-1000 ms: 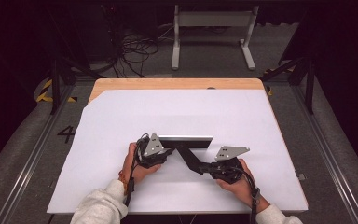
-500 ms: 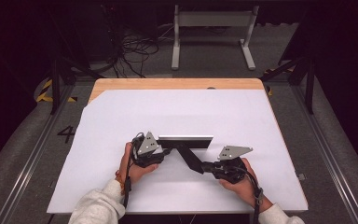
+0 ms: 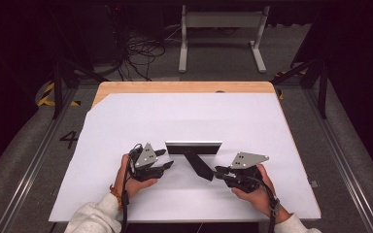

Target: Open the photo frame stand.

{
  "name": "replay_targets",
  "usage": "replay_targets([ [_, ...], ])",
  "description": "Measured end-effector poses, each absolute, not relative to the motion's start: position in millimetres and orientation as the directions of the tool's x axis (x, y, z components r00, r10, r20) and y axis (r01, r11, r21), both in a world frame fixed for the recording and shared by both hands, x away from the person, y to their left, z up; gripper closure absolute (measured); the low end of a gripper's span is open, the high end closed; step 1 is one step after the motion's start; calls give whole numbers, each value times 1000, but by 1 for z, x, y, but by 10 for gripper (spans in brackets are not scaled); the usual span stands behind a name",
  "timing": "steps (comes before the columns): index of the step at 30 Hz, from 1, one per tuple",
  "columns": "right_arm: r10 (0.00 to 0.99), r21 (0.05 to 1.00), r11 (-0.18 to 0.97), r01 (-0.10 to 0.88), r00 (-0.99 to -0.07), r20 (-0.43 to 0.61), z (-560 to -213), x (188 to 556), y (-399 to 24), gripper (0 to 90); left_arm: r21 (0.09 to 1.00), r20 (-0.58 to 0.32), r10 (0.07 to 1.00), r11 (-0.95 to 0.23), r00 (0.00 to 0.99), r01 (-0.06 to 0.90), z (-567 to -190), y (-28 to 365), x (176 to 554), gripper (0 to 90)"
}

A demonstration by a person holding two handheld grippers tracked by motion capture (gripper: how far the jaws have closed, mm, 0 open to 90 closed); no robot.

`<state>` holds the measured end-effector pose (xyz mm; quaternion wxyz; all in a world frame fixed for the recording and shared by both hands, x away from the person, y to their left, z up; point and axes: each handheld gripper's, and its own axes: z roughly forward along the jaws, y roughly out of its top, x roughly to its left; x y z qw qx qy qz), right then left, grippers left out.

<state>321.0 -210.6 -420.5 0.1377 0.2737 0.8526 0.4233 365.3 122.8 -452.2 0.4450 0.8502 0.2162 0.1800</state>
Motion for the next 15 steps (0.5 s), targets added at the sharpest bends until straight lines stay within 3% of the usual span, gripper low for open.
replay_targets([
  [15, 657, 831, 460, 314, -749, -80, -411, 314, -231, 800, 837, 77, 570, -483, 818, 258, -442, 150, 338, 449],
])
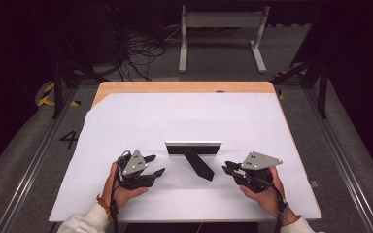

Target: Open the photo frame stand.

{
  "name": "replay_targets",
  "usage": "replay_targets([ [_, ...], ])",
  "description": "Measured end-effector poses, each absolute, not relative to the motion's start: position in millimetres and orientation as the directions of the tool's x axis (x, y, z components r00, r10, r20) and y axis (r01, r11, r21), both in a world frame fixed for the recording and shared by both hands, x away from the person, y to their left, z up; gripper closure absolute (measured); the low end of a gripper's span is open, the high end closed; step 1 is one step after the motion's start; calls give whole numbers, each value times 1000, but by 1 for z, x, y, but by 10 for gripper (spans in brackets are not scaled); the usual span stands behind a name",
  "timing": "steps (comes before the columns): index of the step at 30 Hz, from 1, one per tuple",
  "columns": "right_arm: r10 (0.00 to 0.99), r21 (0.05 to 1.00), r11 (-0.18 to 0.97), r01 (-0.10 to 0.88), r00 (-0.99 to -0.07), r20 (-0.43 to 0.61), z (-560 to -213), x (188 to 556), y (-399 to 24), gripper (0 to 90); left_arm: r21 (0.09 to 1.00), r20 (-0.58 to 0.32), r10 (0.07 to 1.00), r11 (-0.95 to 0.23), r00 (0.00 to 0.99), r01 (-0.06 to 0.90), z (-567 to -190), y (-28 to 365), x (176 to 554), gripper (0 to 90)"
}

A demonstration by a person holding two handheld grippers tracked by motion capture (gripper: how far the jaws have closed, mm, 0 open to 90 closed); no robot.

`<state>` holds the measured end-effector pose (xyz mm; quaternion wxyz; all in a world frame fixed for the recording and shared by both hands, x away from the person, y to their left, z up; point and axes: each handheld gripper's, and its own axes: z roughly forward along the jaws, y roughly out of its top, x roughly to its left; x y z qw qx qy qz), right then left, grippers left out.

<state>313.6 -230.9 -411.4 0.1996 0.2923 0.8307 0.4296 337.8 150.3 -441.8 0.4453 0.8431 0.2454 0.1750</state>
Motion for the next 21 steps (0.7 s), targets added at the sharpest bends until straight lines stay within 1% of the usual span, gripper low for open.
replay_targets([
  [2, 664, 844, 447, 295, -742, -92, -410, 313, -232, 828, 843, 65, 573, -470, 817, 263, -440, 157, 335, 461],
  [5, 667, 845, 447, 293, -738, -96, -409, 314, -233, 835, 844, 60, 574, -466, 816, 266, -439, 163, 331, 489],
  [8, 672, 844, 445, 299, -735, -94, -411, 316, -234, 832, 846, 55, 569, -463, 820, 265, -439, 168, 330, 493],
  [14, 683, 848, 434, 303, -725, -90, -410, 317, -236, 830, 853, 37, 556, -451, 830, 264, -439, 164, 330, 503],
  [21, 688, 851, 429, 302, -720, -91, -409, 317, -237, 835, 847, 36, 541, -462, 840, 261, -440, 161, 330, 513],
])
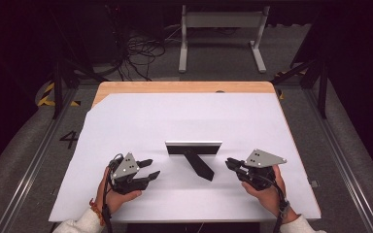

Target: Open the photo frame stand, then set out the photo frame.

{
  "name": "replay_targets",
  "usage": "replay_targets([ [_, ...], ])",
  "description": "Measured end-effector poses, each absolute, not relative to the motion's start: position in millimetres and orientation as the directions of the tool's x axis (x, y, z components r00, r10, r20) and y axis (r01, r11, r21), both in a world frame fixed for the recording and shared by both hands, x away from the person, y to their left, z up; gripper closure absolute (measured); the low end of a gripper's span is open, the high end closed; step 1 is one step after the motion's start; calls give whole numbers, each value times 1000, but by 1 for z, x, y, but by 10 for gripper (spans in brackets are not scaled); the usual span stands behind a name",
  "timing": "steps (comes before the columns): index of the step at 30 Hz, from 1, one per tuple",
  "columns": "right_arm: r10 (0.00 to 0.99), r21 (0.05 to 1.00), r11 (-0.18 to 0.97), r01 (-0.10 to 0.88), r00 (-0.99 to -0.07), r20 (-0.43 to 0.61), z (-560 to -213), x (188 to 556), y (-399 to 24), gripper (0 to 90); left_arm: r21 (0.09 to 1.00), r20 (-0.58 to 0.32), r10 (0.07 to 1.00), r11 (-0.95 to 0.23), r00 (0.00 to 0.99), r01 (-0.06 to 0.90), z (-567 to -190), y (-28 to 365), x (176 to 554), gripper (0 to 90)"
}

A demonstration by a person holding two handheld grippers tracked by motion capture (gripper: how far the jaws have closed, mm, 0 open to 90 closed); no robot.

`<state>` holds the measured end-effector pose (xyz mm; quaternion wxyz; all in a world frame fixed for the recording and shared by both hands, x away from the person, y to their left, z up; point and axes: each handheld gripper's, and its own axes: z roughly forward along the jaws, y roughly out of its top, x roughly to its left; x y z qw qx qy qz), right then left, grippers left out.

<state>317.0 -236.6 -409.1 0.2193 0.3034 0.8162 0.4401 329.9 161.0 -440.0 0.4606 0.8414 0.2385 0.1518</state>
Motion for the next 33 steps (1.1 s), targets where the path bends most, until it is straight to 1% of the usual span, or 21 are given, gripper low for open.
replay_targets([
  [11, 685, 847, 436, 306, -723, -92, -411, 319, -235, 838, 840, 36, 541, -472, 840, 267, -442, 160, 331, 491],
  [17, 696, 846, 426, 320, -713, -81, -411, 322, -234, 833, 851, 33, 549, -454, 835, 265, -439, 162, 337, 477],
  [21, 701, 844, 429, 323, -708, -85, -411, 325, -232, 835, 860, 37, 559, -441, 828, 259, -434, 162, 345, 451],
  [24, 701, 847, 425, 320, -708, -84, -411, 326, -230, 857, 869, 45, 567, -428, 822, 247, -429, 160, 354, 414],
  [27, 695, 846, 430, 314, -714, -88, -411, 328, -226, 886, 876, 34, 571, -413, 821, 250, -425, 156, 361, 386],
  [31, 689, 846, 432, 312, -720, -86, -411, 329, -221, 899, 887, 26, 579, -390, 815, 248, -420, 151, 371, 345],
  [33, 685, 847, 437, 303, -722, -95, -409, 329, -216, 900, 895, 15, 578, -372, 816, 247, -416, 148, 377, 345],
])
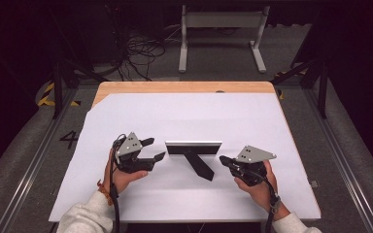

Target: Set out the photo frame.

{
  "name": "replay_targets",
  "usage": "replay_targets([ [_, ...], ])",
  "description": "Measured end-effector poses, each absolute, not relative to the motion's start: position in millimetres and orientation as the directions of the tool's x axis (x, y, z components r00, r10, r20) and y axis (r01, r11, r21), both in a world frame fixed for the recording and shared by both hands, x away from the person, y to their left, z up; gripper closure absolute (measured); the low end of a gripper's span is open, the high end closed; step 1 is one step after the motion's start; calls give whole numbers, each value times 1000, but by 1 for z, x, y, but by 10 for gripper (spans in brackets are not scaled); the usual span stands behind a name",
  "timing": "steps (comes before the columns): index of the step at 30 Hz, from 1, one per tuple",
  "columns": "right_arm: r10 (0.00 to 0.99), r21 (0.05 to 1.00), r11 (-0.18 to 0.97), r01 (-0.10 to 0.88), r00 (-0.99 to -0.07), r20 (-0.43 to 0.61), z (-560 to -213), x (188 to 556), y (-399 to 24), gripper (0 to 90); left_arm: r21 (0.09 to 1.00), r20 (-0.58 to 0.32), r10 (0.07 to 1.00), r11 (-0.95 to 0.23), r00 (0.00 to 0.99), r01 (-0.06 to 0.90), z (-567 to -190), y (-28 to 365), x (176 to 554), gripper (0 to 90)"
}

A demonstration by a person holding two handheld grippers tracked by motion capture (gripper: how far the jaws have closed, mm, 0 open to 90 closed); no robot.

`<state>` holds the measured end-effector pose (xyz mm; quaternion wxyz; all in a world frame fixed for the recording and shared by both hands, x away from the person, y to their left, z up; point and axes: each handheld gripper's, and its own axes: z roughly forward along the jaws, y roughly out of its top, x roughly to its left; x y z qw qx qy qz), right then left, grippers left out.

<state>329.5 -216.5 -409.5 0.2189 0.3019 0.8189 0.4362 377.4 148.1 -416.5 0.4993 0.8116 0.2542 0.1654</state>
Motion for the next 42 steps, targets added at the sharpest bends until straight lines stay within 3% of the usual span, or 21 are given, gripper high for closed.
replay_targets([
  [14, 684, 857, 433, 281, -722, -109, -402, 337, -195, 900, 901, 18, 492, -386, 870, 199, -411, 121, 393, 365],
  [18, 703, 848, 442, 292, -700, -125, -404, 341, -194, 900, 907, 11, 471, -376, 882, 189, -410, 119, 391, 433],
  [22, 719, 851, 420, 314, -688, -101, -407, 347, -198, 900, 913, 30, 432, -379, 901, 152, -407, 117, 386, 599],
  [26, 724, 848, 431, 310, -679, -120, -407, 347, -197, 900, 910, 42, 440, -388, 897, 148, -406, 116, 384, 679],
  [42, 744, 856, 408, 318, -660, -109, -406, 358, -195, 900, 906, 45, 429, -398, 902, 144, -406, 116, 377, 749],
])
